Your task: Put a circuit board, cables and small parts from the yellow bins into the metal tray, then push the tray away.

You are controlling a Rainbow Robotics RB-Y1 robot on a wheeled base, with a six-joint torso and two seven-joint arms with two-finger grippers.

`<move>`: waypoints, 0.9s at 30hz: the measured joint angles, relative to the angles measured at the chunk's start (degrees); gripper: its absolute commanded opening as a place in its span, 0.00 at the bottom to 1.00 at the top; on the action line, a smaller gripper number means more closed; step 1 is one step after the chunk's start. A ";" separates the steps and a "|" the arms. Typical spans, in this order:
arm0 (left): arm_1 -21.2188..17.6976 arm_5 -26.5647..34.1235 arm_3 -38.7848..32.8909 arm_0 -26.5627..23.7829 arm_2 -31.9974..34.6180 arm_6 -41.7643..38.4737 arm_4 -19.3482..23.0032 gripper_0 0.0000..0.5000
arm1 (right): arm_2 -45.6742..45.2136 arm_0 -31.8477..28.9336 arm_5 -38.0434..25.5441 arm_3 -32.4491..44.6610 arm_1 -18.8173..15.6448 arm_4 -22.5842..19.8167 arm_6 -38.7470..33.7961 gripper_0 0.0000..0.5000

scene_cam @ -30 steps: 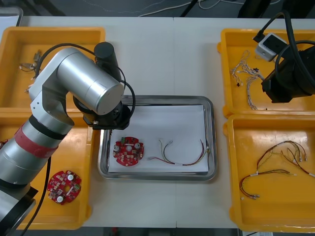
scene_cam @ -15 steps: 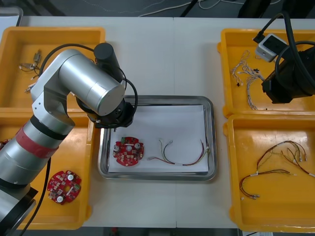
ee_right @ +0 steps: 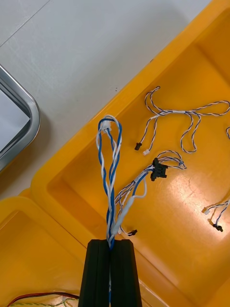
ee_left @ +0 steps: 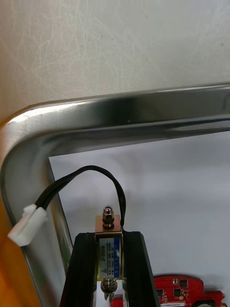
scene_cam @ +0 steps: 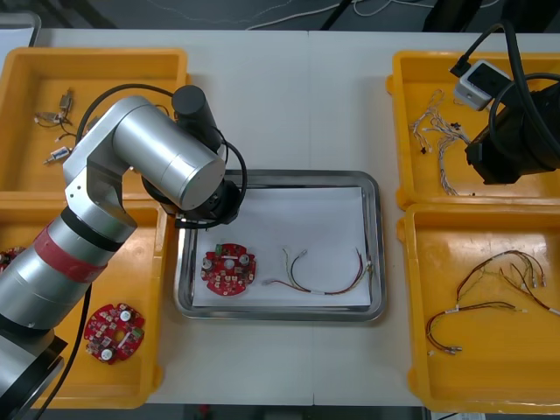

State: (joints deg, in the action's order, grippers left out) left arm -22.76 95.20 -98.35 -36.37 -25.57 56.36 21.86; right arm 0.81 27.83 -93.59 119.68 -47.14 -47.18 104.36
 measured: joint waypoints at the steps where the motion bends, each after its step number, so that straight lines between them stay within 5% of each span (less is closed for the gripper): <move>1: 0.00 -0.25 0.00 0.00 0.00 0.02 0.00 0.00 | 0.00 0.00 0.00 0.00 0.00 0.00 0.00 0.00; 16: 0.09 -1.57 0.03 0.00 0.00 0.31 -0.32 0.03 | 0.00 0.00 0.00 0.00 0.00 0.00 0.00 0.00; 18: 0.09 -1.65 0.03 0.00 0.00 0.31 -0.36 0.22 | 0.00 0.00 0.00 0.00 0.00 0.00 0.00 0.00; 19: 0.09 -1.77 0.04 0.00 -0.02 0.31 -0.41 0.40 | 0.00 0.00 0.00 0.00 0.00 0.00 0.00 0.00; 22: 0.11 -2.10 0.04 0.00 -0.04 0.31 -0.65 0.55 | 0.00 0.00 0.00 0.00 0.00 0.00 0.00 0.00; 24: 0.11 -2.11 0.04 0.00 -0.04 0.31 -0.69 0.77 | 0.00 0.00 0.00 0.00 0.00 0.00 0.00 0.00; 27: 0.11 -2.11 0.04 0.00 -0.05 0.32 -0.72 0.86 | 0.00 0.00 0.00 0.00 0.00 0.00 0.00 0.00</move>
State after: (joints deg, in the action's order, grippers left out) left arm -22.65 93.09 -98.31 -36.37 -25.62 56.68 21.14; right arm 0.81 27.83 -93.59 119.68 -47.14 -47.18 104.36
